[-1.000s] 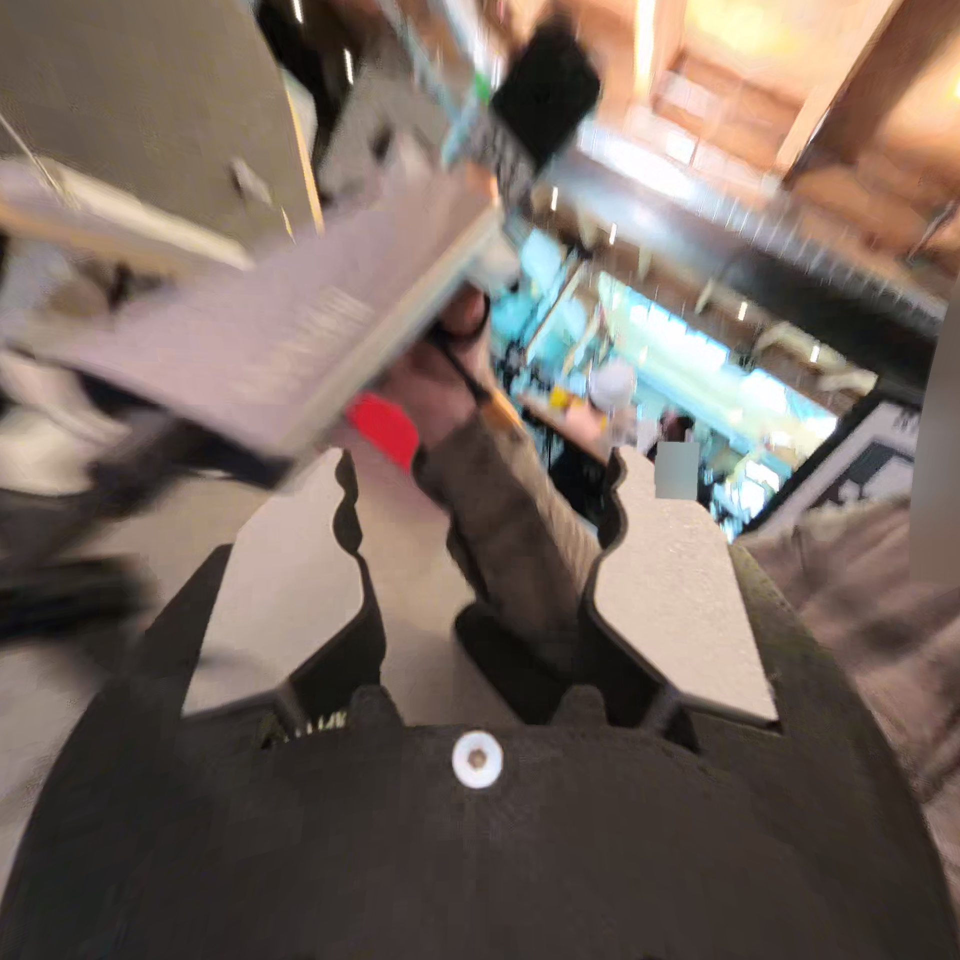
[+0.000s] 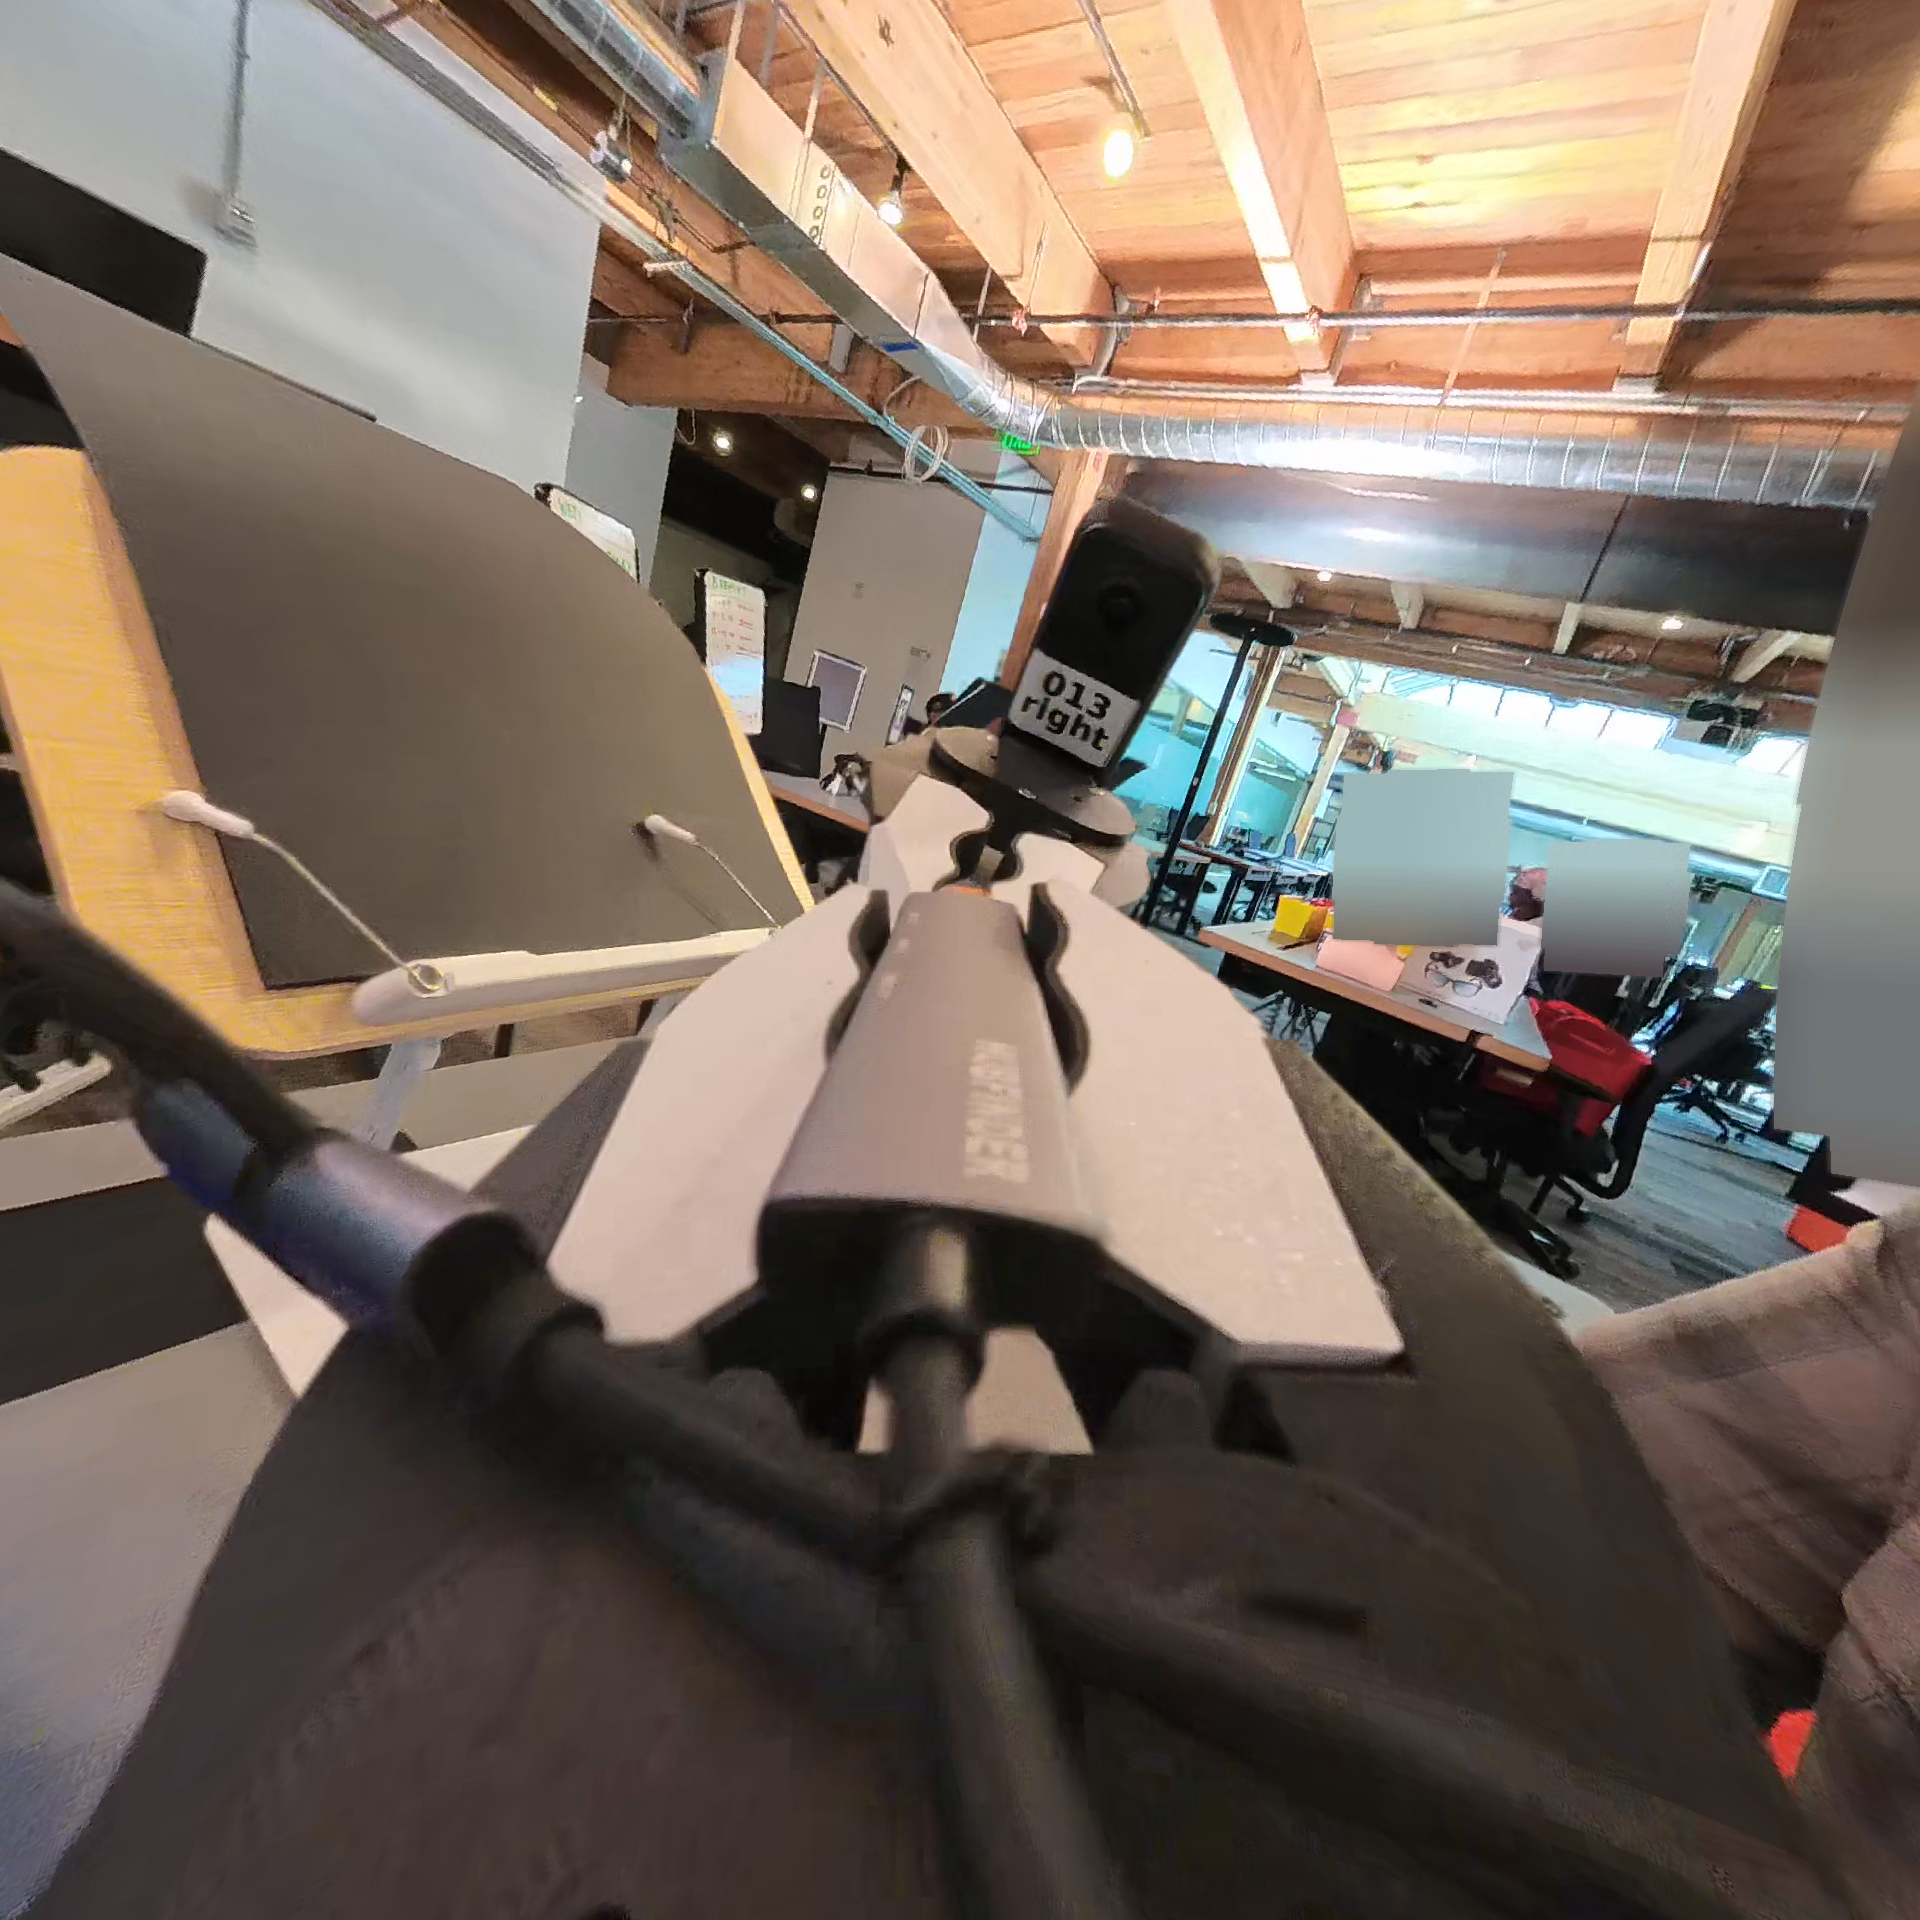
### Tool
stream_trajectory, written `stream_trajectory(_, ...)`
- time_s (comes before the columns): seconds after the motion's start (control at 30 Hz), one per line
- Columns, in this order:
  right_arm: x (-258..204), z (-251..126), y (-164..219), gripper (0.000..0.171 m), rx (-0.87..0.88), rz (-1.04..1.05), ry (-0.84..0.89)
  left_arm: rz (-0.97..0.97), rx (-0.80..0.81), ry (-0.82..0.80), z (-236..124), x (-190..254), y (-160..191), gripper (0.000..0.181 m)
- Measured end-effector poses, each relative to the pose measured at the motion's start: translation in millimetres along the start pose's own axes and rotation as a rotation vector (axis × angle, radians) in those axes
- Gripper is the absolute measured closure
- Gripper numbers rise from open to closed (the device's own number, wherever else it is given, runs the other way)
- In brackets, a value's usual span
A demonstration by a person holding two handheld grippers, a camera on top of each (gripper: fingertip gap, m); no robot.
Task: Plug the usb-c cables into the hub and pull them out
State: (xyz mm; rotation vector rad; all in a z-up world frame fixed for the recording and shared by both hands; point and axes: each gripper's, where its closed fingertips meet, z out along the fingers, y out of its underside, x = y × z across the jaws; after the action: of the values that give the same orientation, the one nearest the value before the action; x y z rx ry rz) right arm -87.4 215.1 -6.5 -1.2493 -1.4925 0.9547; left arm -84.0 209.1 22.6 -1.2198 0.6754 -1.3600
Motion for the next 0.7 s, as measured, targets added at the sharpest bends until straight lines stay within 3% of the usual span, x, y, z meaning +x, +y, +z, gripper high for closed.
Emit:
stream_trajectory(0.33, 3, 0, -17, 0.171, 0.132, 0.054, -0.033, 0.064, 0.014, 0.012, -2, 2, -14, 0.156)
stream_trajectory(0.37, 5, 0, -21, 0.132, 0.171, 0.064, -0.029, 0.064, 0.017, 0.007, -2, 1, -15, 0.156)
stream_trajectory(0.4, 6, -2, -25, 0.118, 0.215, 0.085, -0.039, 0.067, 0.029, 0.001, -3, -1, -18, 0.156)
stream_trajectory(0.43, 7, -4, -27, 0.117, 0.234, 0.109, -0.047, 0.071, 0.029, 0.002, -4, -1, -18, 0.156)
stream_trajectory(0.57, 11, -8, -41, 0.145, 0.335, 0.094, -0.039, 0.088, 0.043, -0.007, -5, -4, -21, 0.156)
stream_trajectory(0.7, 8, 0, -41, 0.151, 0.334, 0.101, -0.064, 0.109, 0.051, 0.003, -6, -5, -23, 0.156)
